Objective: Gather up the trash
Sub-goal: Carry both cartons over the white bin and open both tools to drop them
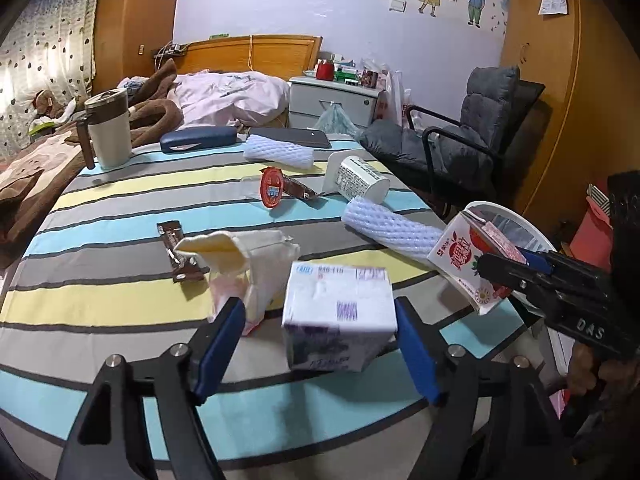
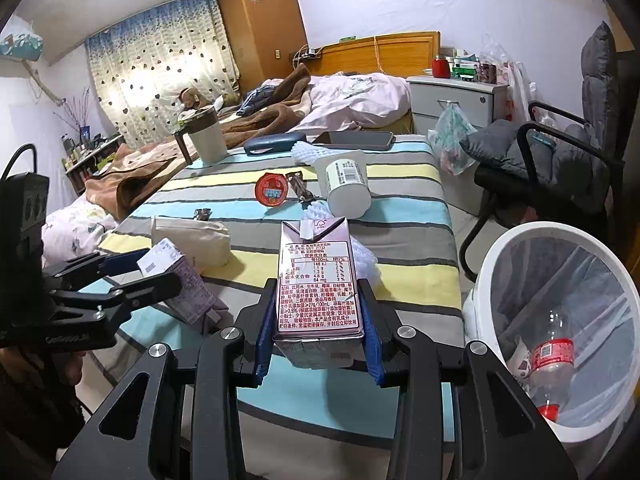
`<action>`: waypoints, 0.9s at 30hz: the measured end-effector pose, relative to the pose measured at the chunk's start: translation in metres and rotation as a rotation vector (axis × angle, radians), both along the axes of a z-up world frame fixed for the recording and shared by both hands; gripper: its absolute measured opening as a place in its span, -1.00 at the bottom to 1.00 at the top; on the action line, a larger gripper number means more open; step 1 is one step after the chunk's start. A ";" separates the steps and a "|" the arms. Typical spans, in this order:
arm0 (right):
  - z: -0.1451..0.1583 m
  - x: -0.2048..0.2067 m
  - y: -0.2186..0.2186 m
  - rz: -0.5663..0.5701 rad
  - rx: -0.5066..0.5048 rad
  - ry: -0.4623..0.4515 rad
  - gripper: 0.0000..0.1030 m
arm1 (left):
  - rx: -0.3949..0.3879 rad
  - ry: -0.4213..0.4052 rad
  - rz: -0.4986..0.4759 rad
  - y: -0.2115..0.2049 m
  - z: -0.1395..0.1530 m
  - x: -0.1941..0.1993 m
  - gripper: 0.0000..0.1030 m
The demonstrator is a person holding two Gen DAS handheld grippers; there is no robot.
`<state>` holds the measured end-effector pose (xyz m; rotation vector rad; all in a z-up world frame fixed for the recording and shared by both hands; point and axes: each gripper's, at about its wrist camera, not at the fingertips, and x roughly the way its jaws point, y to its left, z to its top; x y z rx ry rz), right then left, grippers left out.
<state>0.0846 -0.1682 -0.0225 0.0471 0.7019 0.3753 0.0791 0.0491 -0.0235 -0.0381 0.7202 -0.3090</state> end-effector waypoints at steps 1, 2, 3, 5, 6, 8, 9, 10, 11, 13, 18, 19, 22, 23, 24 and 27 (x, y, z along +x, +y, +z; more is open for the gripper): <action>-0.001 0.000 -0.001 0.001 0.000 0.001 -0.23 | -0.003 -0.002 0.002 0.001 0.000 -0.002 0.51; -0.002 0.000 -0.001 0.001 0.000 0.002 -0.23 | -0.003 -0.012 0.007 0.002 0.001 -0.006 0.52; -0.003 0.000 -0.001 0.000 0.000 0.004 -0.23 | -0.003 -0.023 0.003 0.002 0.001 -0.009 0.53; -0.004 0.001 -0.002 0.001 0.003 0.009 -0.23 | 0.000 -0.029 0.004 0.001 0.000 -0.013 0.53; -0.005 0.001 -0.002 0.001 0.004 0.011 -0.23 | 0.004 -0.029 -0.006 -0.001 -0.002 -0.014 0.54; -0.005 0.002 -0.003 0.003 0.003 0.014 -0.23 | 0.017 -0.019 -0.007 -0.004 -0.006 -0.014 0.54; -0.005 0.002 -0.003 0.002 0.002 0.014 -0.23 | 0.023 -0.020 -0.014 -0.006 -0.007 -0.014 0.54; -0.006 0.001 -0.003 0.003 0.004 0.015 -0.23 | 0.027 -0.026 -0.016 -0.007 -0.008 -0.014 0.54; -0.006 0.001 -0.003 0.004 0.005 0.017 -0.23 | 0.032 -0.029 -0.014 -0.009 -0.008 -0.012 0.54; -0.007 0.001 -0.003 0.001 0.001 0.020 -0.23 | 0.033 -0.046 0.008 -0.010 -0.008 -0.006 0.54; -0.008 -0.002 -0.004 0.002 -0.003 0.023 -0.23 | 0.030 -0.025 0.007 -0.016 -0.013 0.009 0.51; -0.007 -0.004 -0.005 0.001 -0.002 0.021 -0.23 | 0.025 -0.018 -0.002 -0.017 -0.015 0.010 0.45; -0.007 -0.003 -0.006 -0.004 0.001 0.017 -0.23 | 0.040 0.009 -0.016 -0.025 -0.019 0.012 0.19; -0.007 -0.003 -0.007 -0.006 0.003 0.017 -0.23 | 0.045 0.010 -0.025 -0.028 -0.019 0.011 0.12; -0.007 -0.003 -0.008 -0.008 0.005 0.017 -0.23 | 0.047 0.011 -0.029 -0.029 -0.020 0.009 0.12; -0.006 -0.003 -0.011 -0.013 0.007 0.018 -0.23 | 0.054 0.010 -0.031 -0.033 -0.017 0.008 0.11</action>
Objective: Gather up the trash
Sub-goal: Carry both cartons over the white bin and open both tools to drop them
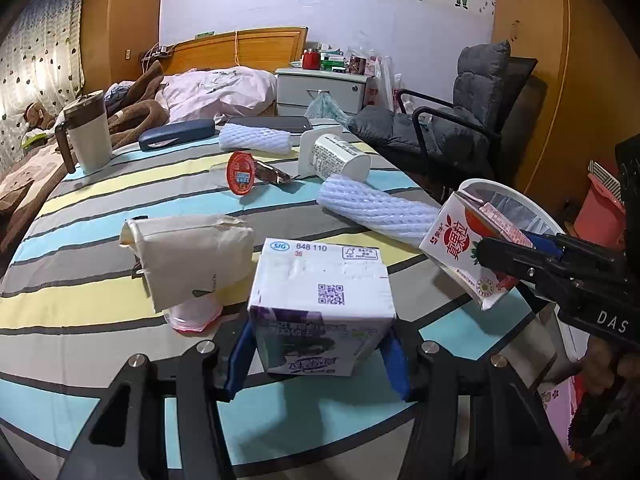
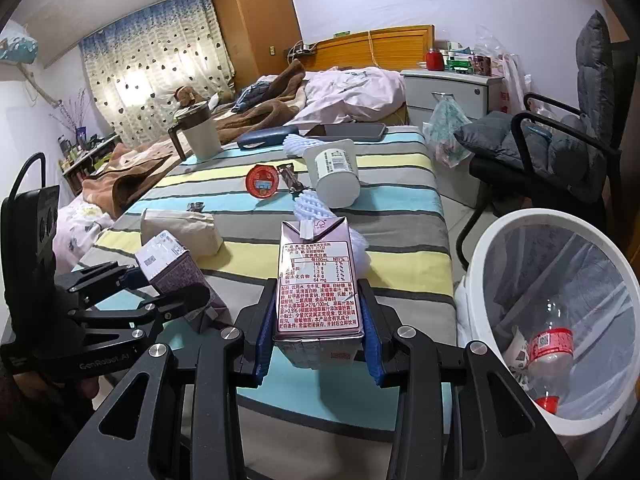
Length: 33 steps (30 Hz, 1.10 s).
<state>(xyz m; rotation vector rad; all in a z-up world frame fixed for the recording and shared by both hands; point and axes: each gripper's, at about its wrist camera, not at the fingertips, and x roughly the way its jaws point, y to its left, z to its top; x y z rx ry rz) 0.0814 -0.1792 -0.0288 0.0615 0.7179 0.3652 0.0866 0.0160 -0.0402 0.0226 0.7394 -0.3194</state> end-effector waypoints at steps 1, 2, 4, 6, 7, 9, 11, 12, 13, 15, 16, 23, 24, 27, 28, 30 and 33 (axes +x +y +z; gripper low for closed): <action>0.001 0.000 -0.001 -0.001 0.001 0.000 -0.23 | -0.003 -0.002 -0.004 -0.001 0.002 0.000 0.11; 0.001 -0.001 -0.003 -0.004 0.002 -0.002 -0.23 | -0.004 -0.005 -0.005 -0.003 0.004 -0.001 0.11; 0.003 -0.004 -0.007 -0.008 0.005 -0.009 -0.23 | -0.008 -0.010 -0.011 -0.006 0.009 -0.002 0.11; 0.005 -0.005 -0.011 -0.018 0.003 -0.015 -0.23 | -0.014 -0.019 -0.027 -0.011 0.015 -0.004 0.11; 0.007 -0.007 -0.014 -0.024 0.005 -0.020 -0.23 | -0.012 -0.023 -0.033 -0.015 0.019 -0.004 0.11; 0.010 -0.008 -0.020 -0.041 0.008 -0.028 -0.23 | -0.012 -0.036 -0.050 -0.022 0.026 -0.005 0.11; 0.013 -0.010 -0.027 -0.057 0.008 -0.036 -0.23 | -0.017 -0.045 -0.068 -0.029 0.031 -0.003 0.11; 0.015 -0.011 -0.030 -0.066 0.009 -0.041 -0.23 | -0.018 -0.054 -0.081 -0.034 0.034 -0.003 0.11; 0.017 -0.012 -0.034 -0.078 0.006 -0.048 -0.23 | -0.020 -0.057 -0.089 -0.039 0.037 -0.001 0.11; 0.019 -0.012 -0.040 -0.093 0.005 -0.057 -0.23 | -0.014 -0.055 -0.108 -0.049 0.040 0.002 0.11; 0.021 -0.013 -0.046 -0.110 0.002 -0.064 -0.23 | -0.016 -0.059 -0.120 -0.054 0.042 0.004 0.11; 0.027 -0.015 -0.076 -0.207 -0.017 -0.083 -0.23 | -0.014 -0.071 -0.202 -0.100 0.054 0.015 0.11; 0.028 -0.016 -0.080 -0.218 -0.018 -0.085 -0.23 | -0.010 -0.074 -0.211 -0.106 0.056 0.016 0.11; 0.030 -0.017 -0.092 -0.256 -0.035 -0.092 -0.23 | -0.004 -0.079 -0.232 -0.124 0.060 0.020 0.11; 0.030 -0.017 -0.096 -0.268 -0.040 -0.092 -0.23 | -0.004 -0.083 -0.238 -0.129 0.060 0.020 0.11; 0.031 -0.019 -0.103 -0.299 -0.061 -0.099 -0.23 | -0.007 -0.087 -0.260 -0.141 0.062 0.022 0.12; 0.031 -0.018 -0.114 -0.334 -0.073 -0.094 -0.23 | -0.006 -0.081 -0.284 -0.159 0.062 0.026 0.12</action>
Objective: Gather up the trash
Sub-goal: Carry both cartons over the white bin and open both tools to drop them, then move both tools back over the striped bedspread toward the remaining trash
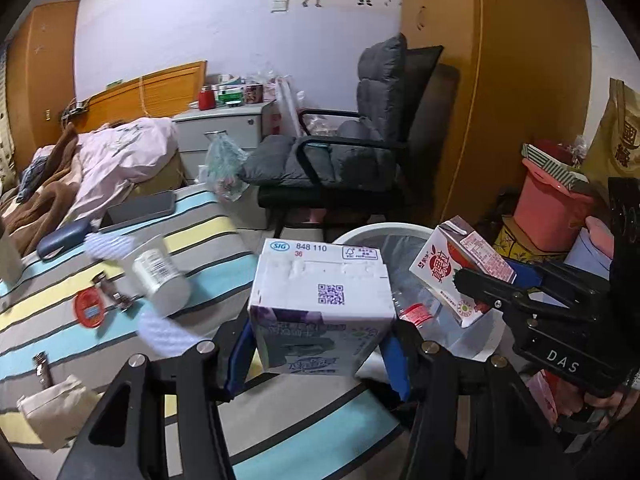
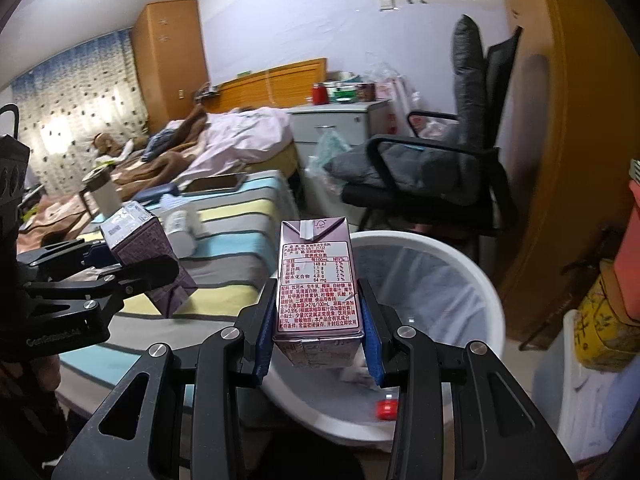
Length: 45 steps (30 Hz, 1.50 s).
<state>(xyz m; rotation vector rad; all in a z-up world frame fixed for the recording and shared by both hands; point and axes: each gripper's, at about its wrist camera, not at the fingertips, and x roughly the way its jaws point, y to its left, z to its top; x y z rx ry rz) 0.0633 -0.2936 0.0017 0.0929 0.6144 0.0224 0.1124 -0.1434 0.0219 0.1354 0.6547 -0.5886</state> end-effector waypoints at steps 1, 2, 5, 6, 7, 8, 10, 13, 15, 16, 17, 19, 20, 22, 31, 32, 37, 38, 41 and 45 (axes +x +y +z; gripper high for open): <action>0.000 0.000 -0.003 -0.009 -0.003 0.002 -0.23 | -0.003 0.004 -0.009 -0.004 0.000 0.002 0.12; -0.001 0.001 -0.007 -0.020 -0.010 0.009 -0.23 | -0.003 0.008 -0.016 -0.009 0.000 0.004 0.12; -0.006 0.003 -0.018 -0.045 -0.009 0.031 -0.23 | -0.002 0.015 -0.041 -0.027 -0.002 0.007 0.12; -0.007 0.004 -0.022 -0.052 -0.005 0.037 -0.23 | -0.004 0.016 -0.052 -0.033 -0.002 0.007 0.12; -0.009 0.005 -0.026 -0.059 -0.007 0.048 -0.23 | -0.003 0.013 -0.066 -0.039 -0.003 0.007 0.12; -0.012 0.006 -0.028 -0.065 -0.010 0.059 -0.23 | 0.001 0.015 -0.076 -0.045 -0.004 0.008 0.12; -0.016 0.007 -0.035 -0.079 -0.012 0.076 -0.23 | 0.005 0.030 -0.092 -0.057 -0.006 0.011 0.12; -0.022 0.011 -0.043 -0.097 -0.003 0.107 -0.23 | 0.013 0.044 -0.106 -0.067 -0.011 0.014 0.12; -0.025 0.012 -0.046 -0.102 -0.005 0.125 -0.23 | 0.011 0.056 -0.109 -0.070 -0.014 0.015 0.12; -0.026 0.013 -0.047 -0.101 -0.005 0.132 -0.23 | 0.012 0.060 -0.110 -0.072 -0.015 0.015 0.12; -0.027 0.013 -0.048 -0.104 -0.008 0.139 -0.23 | 0.012 0.063 -0.109 -0.073 -0.016 0.016 0.13; -0.030 0.013 -0.049 -0.106 -0.011 0.156 -0.23 | 0.013 0.066 -0.102 -0.073 -0.017 0.017 0.21; -0.031 0.014 -0.050 -0.105 -0.010 0.158 -0.23 | 0.013 0.066 -0.098 -0.073 -0.017 0.019 0.27; -0.031 0.016 -0.052 -0.114 -0.012 0.160 -0.22 | 0.007 0.069 -0.101 -0.071 -0.017 0.019 0.30; -0.026 0.013 -0.050 -0.132 -0.020 0.141 0.09 | -0.008 0.056 -0.074 -0.056 -0.013 0.018 0.44; -0.025 0.012 -0.050 -0.133 -0.017 0.135 0.09 | -0.009 0.055 -0.069 -0.053 -0.013 0.018 0.44; -0.020 0.011 -0.040 -0.129 -0.021 0.115 0.09 | -0.013 0.045 -0.040 -0.034 -0.012 0.012 0.45; -0.018 0.011 -0.037 -0.126 -0.023 0.109 0.09 | -0.017 0.043 -0.030 -0.029 -0.011 0.011 0.45; -0.014 0.008 -0.029 -0.114 -0.021 0.089 0.09 | -0.008 0.015 0.011 -0.012 -0.009 0.006 0.45; -0.009 0.007 -0.013 -0.077 -0.023 0.062 0.09 | -0.017 -0.007 0.068 0.015 -0.005 -0.001 0.46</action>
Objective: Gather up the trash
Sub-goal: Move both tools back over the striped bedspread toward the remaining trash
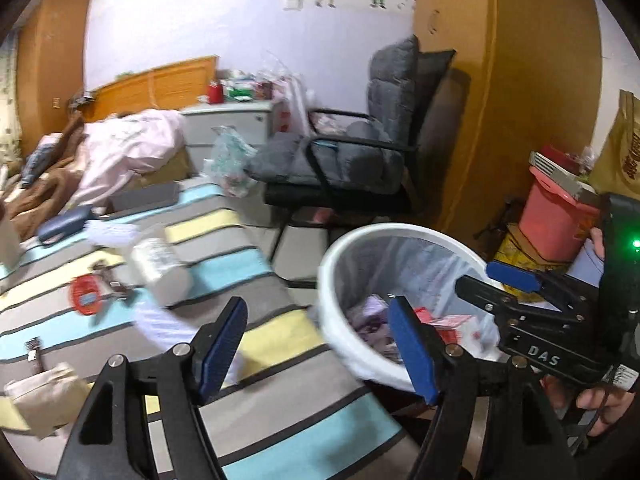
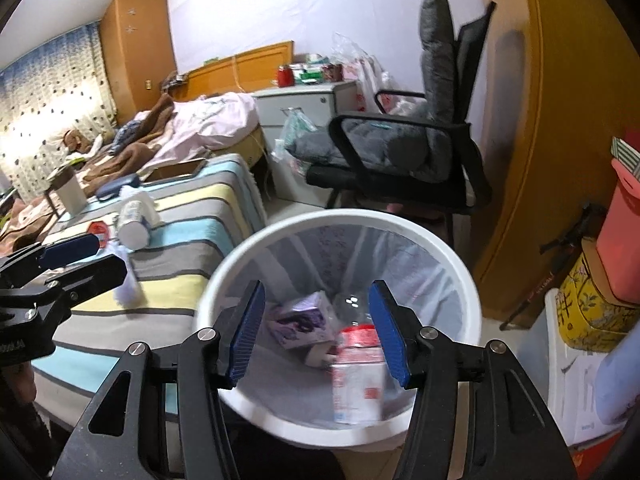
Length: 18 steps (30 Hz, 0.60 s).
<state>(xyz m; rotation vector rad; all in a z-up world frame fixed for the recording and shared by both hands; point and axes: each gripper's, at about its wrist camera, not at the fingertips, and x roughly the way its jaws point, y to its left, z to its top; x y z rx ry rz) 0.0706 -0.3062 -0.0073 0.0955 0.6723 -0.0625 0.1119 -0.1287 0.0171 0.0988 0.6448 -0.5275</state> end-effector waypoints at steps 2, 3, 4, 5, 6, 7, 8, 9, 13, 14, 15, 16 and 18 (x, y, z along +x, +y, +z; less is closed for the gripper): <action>0.001 0.000 0.008 0.017 -0.001 -0.006 0.09 | 0.006 -0.021 0.027 0.013 0.003 -0.004 0.46; 0.002 0.001 0.013 0.027 -0.002 -0.009 0.09 | 0.001 -0.023 0.039 0.021 0.004 -0.005 0.46; 0.002 0.001 0.017 0.036 -0.003 -0.013 0.09 | -0.004 -0.023 0.050 0.027 0.005 -0.005 0.46; 0.003 0.002 0.021 0.048 -0.004 -0.017 0.09 | -0.008 -0.029 0.069 0.035 0.006 -0.006 0.46; 0.003 0.002 0.025 0.054 -0.004 -0.018 0.09 | -0.006 -0.036 0.084 0.042 0.007 -0.007 0.47; 0.004 0.004 0.030 0.069 -0.003 -0.020 0.09 | -0.005 -0.043 0.099 0.049 0.008 -0.008 0.47; 0.004 0.004 0.034 0.082 -0.003 -0.023 0.09 | -0.003 -0.051 0.116 0.056 0.009 -0.010 0.47; 0.004 0.005 0.039 0.096 -0.003 -0.027 0.09 | 0.007 -0.061 0.137 0.064 0.009 -0.011 0.48; 0.002 0.011 0.058 0.147 -0.010 -0.021 0.09 | 0.007 -0.069 0.198 0.096 0.009 -0.017 0.48; 0.002 0.011 0.061 0.157 -0.011 -0.021 0.09 | 0.005 -0.070 0.212 0.103 0.009 -0.018 0.49; 0.001 0.013 0.066 0.172 -0.010 -0.021 0.09 | 0.007 -0.073 0.236 0.113 0.008 -0.019 0.49; 0.000 0.015 0.071 0.183 -0.009 -0.021 0.09 | 0.007 -0.073 0.254 0.120 0.008 -0.020 0.50; -0.001 0.017 0.080 0.206 -0.005 -0.014 0.09 | 0.003 -0.068 0.286 0.137 0.007 -0.021 0.50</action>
